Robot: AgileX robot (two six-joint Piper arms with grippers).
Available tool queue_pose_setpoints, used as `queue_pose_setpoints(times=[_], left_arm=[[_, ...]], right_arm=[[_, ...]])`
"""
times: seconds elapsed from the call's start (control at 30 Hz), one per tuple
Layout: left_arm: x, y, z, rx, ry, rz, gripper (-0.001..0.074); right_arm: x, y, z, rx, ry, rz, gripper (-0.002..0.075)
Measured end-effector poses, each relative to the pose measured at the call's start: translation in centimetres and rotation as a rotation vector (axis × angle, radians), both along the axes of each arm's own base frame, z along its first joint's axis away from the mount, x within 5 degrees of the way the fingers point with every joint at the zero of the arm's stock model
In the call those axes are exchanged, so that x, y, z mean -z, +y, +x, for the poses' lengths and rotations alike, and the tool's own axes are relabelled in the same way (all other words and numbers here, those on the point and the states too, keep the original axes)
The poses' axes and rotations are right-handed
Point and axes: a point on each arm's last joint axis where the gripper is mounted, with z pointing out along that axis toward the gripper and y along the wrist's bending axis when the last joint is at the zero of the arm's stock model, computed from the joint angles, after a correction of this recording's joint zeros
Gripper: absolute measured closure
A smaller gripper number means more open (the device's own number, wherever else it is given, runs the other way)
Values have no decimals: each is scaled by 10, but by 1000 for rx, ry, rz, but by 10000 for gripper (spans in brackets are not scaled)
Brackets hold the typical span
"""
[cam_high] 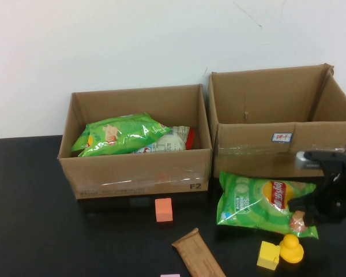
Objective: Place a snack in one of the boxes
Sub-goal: Pick up the potato chip
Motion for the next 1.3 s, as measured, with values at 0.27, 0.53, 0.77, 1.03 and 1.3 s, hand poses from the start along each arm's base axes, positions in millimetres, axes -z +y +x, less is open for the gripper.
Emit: queue_pose_setpoints(times=[0.27, 0.53, 0.77, 1.03, 1.3], left_arm=[[0, 0, 0, -1, -4, 0, 736], [-1, 0, 0, -1, -6, -1, 736], [-1, 0, 0, -1, -6, -1, 736], [-1, 0, 0, -1, -6, -1, 736], [-1, 0, 0, -1, -6, -1, 736]], right_arm=[[-19, 1, -1, -81, -43, -6, 709], [-7, 0, 0, -150, -38, -31, 201], [13, -1, 4, -136, -47, -52, 44], [23, -2, 8, -76, -74, -43, 46], [23, -1, 8, -51, -75, -30, 399]])
